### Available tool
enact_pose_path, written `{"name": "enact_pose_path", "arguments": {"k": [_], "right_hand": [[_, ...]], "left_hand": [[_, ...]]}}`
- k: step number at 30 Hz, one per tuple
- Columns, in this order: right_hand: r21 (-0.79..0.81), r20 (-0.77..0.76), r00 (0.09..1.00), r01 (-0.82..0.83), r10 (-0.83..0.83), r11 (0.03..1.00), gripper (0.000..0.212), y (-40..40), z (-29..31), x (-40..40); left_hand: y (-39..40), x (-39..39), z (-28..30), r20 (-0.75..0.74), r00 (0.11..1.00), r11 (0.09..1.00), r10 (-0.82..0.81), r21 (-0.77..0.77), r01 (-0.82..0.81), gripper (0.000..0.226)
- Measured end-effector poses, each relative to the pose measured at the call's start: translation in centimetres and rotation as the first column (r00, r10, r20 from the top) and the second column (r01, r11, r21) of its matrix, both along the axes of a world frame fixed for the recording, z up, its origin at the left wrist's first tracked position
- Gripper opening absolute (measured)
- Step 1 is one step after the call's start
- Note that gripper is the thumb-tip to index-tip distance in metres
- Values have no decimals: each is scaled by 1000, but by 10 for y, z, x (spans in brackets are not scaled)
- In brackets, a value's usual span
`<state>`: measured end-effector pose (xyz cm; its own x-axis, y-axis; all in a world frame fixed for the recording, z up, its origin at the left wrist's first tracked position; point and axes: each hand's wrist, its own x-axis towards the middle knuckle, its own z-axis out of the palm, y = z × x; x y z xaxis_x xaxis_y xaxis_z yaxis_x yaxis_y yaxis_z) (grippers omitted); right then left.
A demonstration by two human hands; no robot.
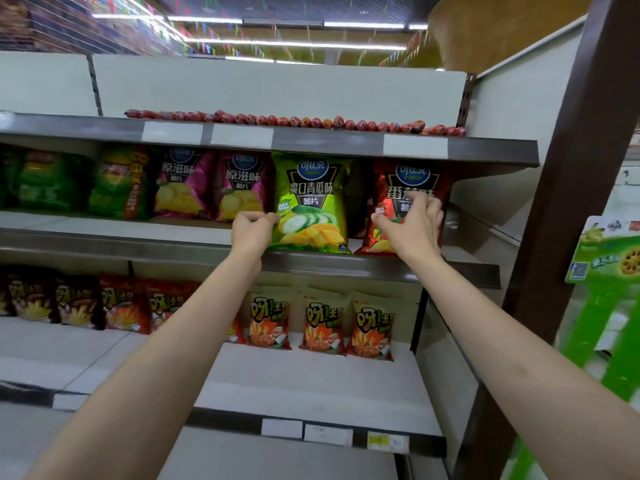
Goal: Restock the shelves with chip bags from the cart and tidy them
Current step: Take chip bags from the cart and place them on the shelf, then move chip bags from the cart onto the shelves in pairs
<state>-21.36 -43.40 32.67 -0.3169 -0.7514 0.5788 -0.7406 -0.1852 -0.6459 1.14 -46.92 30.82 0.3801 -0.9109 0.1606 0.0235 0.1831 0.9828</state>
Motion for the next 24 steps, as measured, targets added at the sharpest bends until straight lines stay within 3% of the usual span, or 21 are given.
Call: {"name": "enact_pose_path", "arguments": {"k": [5,13,24], "right_hand": [[-1,10,962,-274,274,962,56,8,-8,46],[52,-12,848,-529,531,847,41,7,-16,155],[127,-87,558,-815,825,565,37,31,-30,352]], "left_hand": [[30,32,-9,-33,999,999,34,19,-33,18],[80,130,-17,-11,982,979,188,79,-187,17],[160,304,-28,102,888,875,448,156,-459,5]]}}
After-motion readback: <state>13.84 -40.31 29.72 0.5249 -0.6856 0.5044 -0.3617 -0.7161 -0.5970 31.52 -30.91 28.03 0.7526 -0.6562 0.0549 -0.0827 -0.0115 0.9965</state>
